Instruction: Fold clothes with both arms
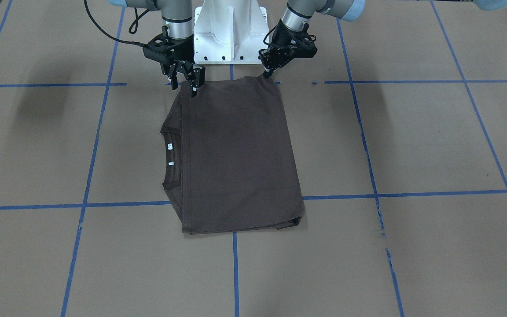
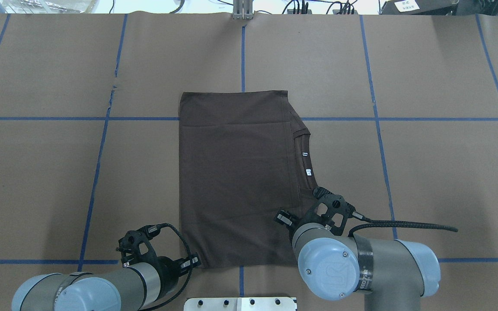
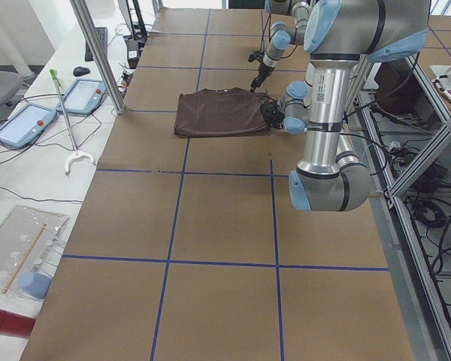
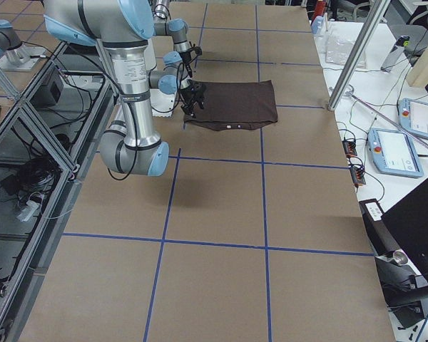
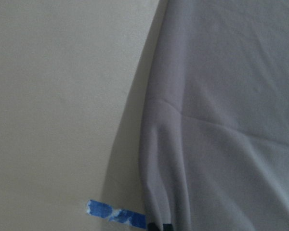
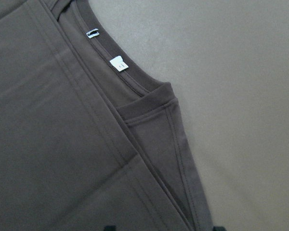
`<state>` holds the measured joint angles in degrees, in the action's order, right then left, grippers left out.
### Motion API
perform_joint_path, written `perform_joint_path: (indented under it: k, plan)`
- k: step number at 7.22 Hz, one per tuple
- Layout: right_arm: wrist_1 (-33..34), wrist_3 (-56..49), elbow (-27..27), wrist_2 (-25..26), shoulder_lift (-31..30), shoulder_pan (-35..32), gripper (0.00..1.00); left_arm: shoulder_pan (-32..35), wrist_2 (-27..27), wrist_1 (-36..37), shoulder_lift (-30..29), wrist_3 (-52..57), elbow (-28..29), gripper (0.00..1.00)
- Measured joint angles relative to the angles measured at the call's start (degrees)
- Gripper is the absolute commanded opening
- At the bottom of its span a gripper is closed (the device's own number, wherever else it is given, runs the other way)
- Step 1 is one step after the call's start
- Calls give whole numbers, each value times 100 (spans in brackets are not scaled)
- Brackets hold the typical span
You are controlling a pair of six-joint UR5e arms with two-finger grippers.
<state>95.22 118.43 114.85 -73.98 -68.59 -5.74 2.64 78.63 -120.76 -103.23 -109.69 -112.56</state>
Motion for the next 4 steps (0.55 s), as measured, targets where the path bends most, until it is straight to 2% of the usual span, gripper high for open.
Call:
perform_joint_path:
  k: [4]
  plan:
    - [-12, 71, -219, 117, -44, 190, 70, 0, 9, 0, -4, 0, -3, 0]
